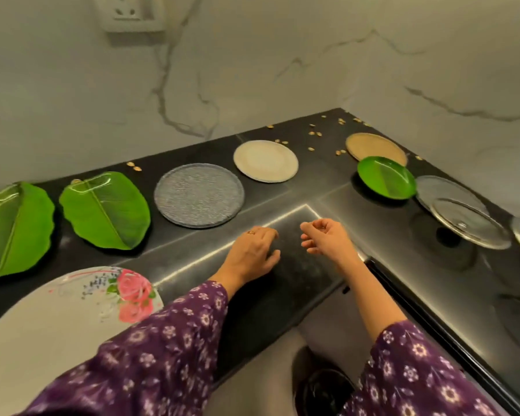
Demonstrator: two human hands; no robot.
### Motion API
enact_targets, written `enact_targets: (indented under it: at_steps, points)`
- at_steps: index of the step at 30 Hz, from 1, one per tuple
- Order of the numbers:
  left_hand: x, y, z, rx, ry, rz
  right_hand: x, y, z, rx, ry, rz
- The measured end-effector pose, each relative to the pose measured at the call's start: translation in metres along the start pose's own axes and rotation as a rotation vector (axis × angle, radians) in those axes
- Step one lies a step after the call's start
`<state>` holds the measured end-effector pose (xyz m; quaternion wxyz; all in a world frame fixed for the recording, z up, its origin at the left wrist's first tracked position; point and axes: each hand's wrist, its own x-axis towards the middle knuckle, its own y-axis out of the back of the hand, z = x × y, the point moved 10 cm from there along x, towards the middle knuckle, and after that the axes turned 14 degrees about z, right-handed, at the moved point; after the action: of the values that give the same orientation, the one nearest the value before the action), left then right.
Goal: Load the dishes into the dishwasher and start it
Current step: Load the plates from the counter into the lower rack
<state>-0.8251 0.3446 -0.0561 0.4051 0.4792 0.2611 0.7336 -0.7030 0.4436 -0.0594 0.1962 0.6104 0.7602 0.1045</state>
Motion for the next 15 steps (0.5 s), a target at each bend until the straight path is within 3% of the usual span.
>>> enact_targets:
  at_steps: [9, 15]
  points:
    - [0.003, -0.031, -0.032, -0.121, 0.015, -0.038, 0.082, -0.159, -0.039, -0.268, 0.088, -0.129]
    - [0.002, -0.039, -0.035, -0.15, -0.005, -0.079, 0.099, -0.198, -0.052, -0.514, 0.189, -0.075]
